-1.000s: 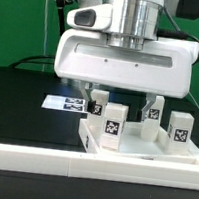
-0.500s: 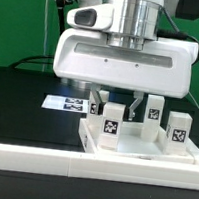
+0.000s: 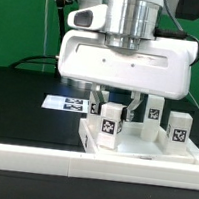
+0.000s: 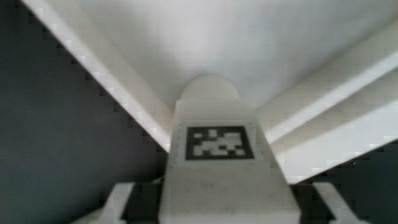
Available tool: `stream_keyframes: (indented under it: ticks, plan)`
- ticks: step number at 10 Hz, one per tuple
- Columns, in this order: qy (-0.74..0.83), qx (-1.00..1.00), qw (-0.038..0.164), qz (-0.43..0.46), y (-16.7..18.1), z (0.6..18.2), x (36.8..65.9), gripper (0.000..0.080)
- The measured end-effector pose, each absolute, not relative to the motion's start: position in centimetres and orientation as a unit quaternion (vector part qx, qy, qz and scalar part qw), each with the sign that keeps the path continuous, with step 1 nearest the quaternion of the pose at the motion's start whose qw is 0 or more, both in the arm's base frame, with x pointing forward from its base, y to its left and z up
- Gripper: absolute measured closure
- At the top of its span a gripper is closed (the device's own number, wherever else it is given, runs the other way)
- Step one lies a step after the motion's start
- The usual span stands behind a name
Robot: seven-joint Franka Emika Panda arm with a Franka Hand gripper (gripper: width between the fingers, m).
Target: Assemble square table
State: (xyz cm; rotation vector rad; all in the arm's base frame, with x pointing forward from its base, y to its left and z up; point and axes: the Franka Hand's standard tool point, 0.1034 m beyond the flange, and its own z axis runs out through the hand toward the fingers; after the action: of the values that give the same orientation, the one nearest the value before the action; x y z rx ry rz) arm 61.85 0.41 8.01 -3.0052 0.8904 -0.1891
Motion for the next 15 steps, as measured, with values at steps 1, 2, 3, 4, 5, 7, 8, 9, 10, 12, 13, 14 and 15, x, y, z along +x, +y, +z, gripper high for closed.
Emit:
stream_keyframes:
  ticks: [1, 2, 3, 4, 5, 7, 8, 9, 10, 12, 13, 14, 15]
  plan:
    - [0.323, -0.944, 0.003, -0.06, 0.5, 8.0, 61.8, 0.0509]
    - [0.368, -0.928, 0.006, -0.062, 0.6, 7.9, 61.6, 0.0509]
    - [0.425, -0.903, 0.014, -0.063, 0.6, 7.9, 61.6, 0.0509]
    - [0.476, -0.877, 0.022, -0.066, 0.5, 7.9, 61.5, 0.0509]
    - [0.528, -0.847, 0.026, -0.065, 0.5, 7.9, 61.5, 0.0509]
    - [0.608, -0.791, 0.033, -0.062, 0.5, 7.9, 61.5, 0.0509]
    - [0.635, -0.769, 0.035, -0.061, 0.6, 7.9, 61.5, 0.0509]
    - [0.687, -0.724, 0.04, -0.057, 0.8, 7.9, 61.5, 0.0509]
    - [0.733, -0.677, 0.043, -0.052, 1.2, 7.8, 61.4, 0.0509]
    - [0.792, -0.607, 0.045, -0.042, 1.6, 7.8, 61.3, 0.0509]
    - [0.808, -0.585, 0.047, -0.043, 1.6, 7.8, 61.4, 0.0509]
    - [0.812, -0.58, 0.049, -0.044, 1.6, 7.8, 61.4, 0.0509]
    - [0.823, -0.563, 0.052, -0.042, 1.6, 7.8, 61.5, 0.0509]
